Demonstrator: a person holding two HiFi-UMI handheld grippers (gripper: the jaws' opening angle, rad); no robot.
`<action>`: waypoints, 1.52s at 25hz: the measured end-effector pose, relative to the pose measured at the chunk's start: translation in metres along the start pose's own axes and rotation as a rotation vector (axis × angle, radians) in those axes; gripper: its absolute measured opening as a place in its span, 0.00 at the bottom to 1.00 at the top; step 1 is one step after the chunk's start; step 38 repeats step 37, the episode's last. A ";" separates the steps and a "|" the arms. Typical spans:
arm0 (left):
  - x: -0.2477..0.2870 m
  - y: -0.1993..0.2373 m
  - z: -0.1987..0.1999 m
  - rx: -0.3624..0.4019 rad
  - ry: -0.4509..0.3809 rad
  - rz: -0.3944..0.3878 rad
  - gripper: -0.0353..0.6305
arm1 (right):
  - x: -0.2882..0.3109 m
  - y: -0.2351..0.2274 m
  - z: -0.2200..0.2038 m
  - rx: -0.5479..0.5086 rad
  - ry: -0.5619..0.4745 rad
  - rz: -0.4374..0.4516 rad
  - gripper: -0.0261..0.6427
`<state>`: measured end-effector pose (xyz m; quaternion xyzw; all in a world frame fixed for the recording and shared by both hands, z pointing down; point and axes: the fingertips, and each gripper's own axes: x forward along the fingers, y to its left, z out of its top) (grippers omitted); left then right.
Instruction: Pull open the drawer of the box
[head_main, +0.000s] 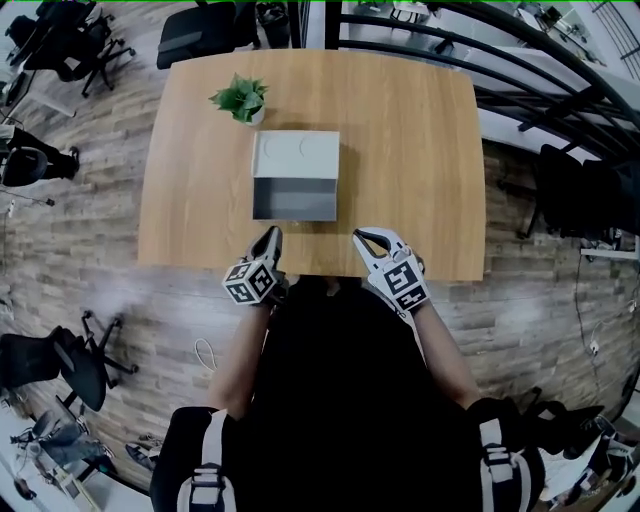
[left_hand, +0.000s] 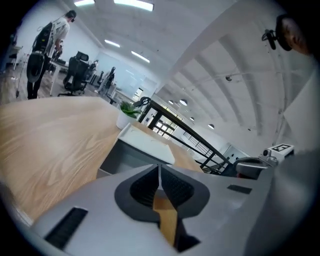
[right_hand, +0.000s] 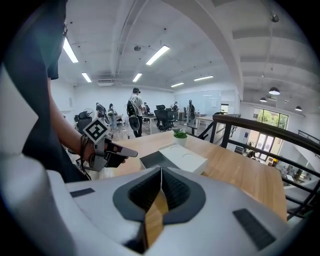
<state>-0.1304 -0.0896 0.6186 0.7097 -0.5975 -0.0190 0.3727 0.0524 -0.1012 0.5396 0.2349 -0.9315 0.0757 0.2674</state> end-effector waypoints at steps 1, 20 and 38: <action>-0.003 -0.006 0.003 0.032 -0.008 0.003 0.11 | 0.000 -0.001 0.000 -0.005 -0.002 0.009 0.08; -0.016 -0.149 0.014 0.529 -0.013 -0.084 0.10 | -0.029 -0.035 -0.014 -0.185 -0.005 0.108 0.08; -0.030 -0.194 0.009 0.777 0.026 -0.064 0.10 | -0.050 -0.031 -0.017 -0.229 -0.054 0.157 0.08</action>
